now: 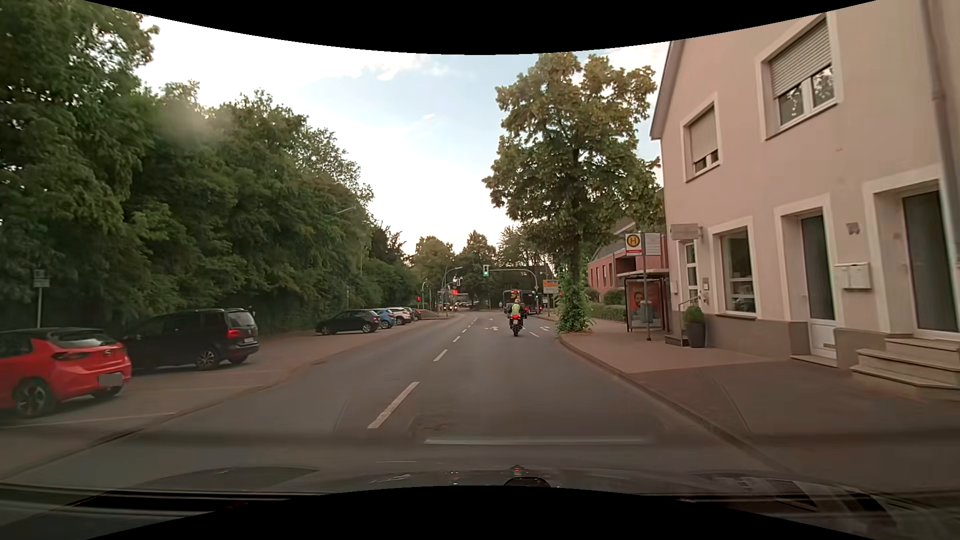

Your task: Follow the waypoints while adhering to traffic rules and regulations

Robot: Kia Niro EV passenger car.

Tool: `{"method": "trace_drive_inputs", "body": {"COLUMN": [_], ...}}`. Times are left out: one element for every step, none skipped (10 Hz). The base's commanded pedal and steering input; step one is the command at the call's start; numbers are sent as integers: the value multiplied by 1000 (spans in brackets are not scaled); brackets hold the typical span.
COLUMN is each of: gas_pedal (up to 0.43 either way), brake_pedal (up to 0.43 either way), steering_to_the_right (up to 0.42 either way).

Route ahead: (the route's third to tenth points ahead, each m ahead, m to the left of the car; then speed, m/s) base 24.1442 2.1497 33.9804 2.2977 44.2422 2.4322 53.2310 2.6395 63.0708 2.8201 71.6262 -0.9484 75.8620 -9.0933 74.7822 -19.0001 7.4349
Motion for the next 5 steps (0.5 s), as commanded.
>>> {"method": "trace_drive_inputs", "body": {"gas_pedal": [47,67,79,79,79], "brake_pedal": [0,0,0,0,0], "steering_to_the_right": [1,3,5,7,9]}}
